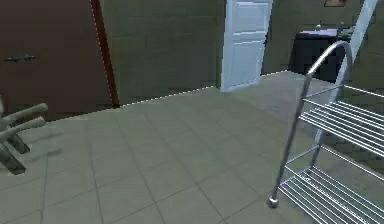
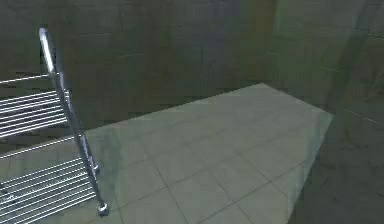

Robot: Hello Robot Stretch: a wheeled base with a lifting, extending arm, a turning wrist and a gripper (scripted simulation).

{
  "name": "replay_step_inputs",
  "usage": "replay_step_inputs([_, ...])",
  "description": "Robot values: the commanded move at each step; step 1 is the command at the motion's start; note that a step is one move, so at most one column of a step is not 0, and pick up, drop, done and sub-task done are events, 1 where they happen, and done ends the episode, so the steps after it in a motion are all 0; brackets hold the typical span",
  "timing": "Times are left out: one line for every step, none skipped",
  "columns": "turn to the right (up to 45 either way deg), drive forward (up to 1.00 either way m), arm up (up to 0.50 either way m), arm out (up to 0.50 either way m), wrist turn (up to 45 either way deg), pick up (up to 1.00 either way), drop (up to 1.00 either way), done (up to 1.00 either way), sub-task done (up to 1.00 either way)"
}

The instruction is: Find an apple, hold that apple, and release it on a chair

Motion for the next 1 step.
replay_step_inputs([0.0,0.95,0.0,0.0,0.0,0.0,0.0,0.0,0.0])
